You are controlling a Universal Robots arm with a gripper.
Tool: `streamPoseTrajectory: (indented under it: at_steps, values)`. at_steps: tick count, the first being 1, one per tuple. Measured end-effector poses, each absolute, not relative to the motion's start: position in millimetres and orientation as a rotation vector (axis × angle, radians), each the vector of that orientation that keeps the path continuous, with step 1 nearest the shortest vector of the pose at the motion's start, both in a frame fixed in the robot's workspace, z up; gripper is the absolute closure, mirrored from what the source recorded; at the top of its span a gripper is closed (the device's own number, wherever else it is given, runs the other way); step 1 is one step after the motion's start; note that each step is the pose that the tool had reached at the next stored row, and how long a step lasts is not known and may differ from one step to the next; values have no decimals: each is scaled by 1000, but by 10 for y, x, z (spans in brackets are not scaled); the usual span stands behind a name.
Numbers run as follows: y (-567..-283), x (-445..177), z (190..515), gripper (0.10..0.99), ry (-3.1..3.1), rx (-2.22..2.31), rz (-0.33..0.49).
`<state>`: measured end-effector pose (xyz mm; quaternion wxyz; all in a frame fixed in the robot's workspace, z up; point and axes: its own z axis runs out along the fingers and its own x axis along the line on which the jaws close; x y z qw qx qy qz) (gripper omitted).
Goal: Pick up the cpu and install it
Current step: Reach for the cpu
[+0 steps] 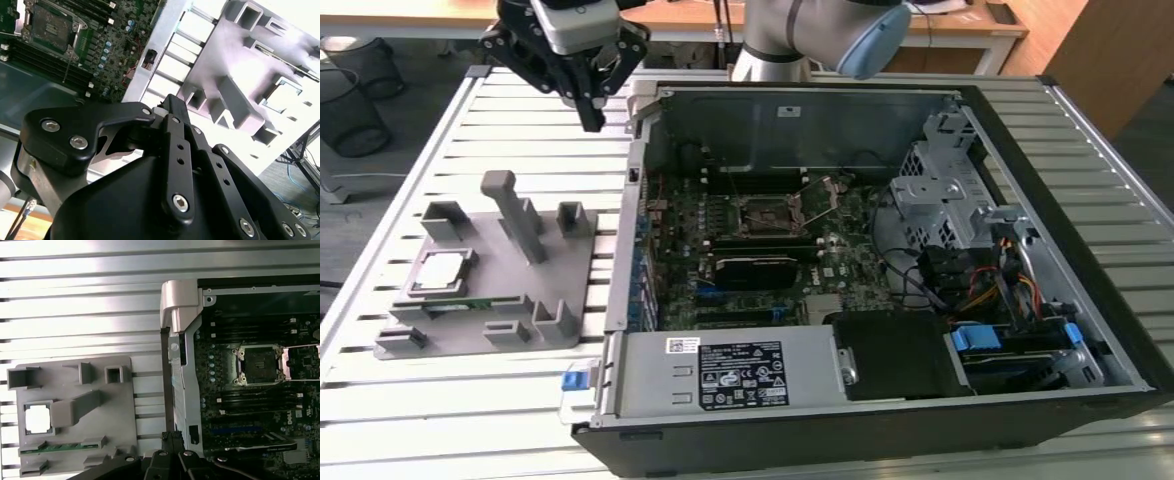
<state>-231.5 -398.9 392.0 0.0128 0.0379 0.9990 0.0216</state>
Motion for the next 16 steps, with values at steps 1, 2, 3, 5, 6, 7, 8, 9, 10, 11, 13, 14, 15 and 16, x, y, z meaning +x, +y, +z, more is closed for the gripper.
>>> streamPoseTrajectory:
  at_steps: [1,2,3,5,6,7,8,9,10,11,13,14,15,16]
  values:
    - [-3989,-2336,3920,980,3113,118,68]
    - [-3989,-2357,3919,980,3113,118,68]
    - [-3989,-2378,3919,980,3113,118,68]
    - [-3989,-2420,3918,980,3113,118,68]
    - [-3989,-2440,3918,980,3113,118,68]
    - [-3989,-2460,3917,980,3113,118,68]
    - [-3989,-2481,3917,980,3113,118,68]
    - [-3989,-2501,3917,980,3113,118,68]
    - [-3989,-2520,3916,980,3113,118,68]
    - [-3989,-2539,3916,980,3113,118,68]
    - [-3989,-2577,3916,980,3113,118,68]
    - [-3989,-2595,3915,980,3113,118,68]
    - [-3989,-2616,3915,980,3113,118,68]
    - [-3989,-2632,3915,980,3113,118,68]
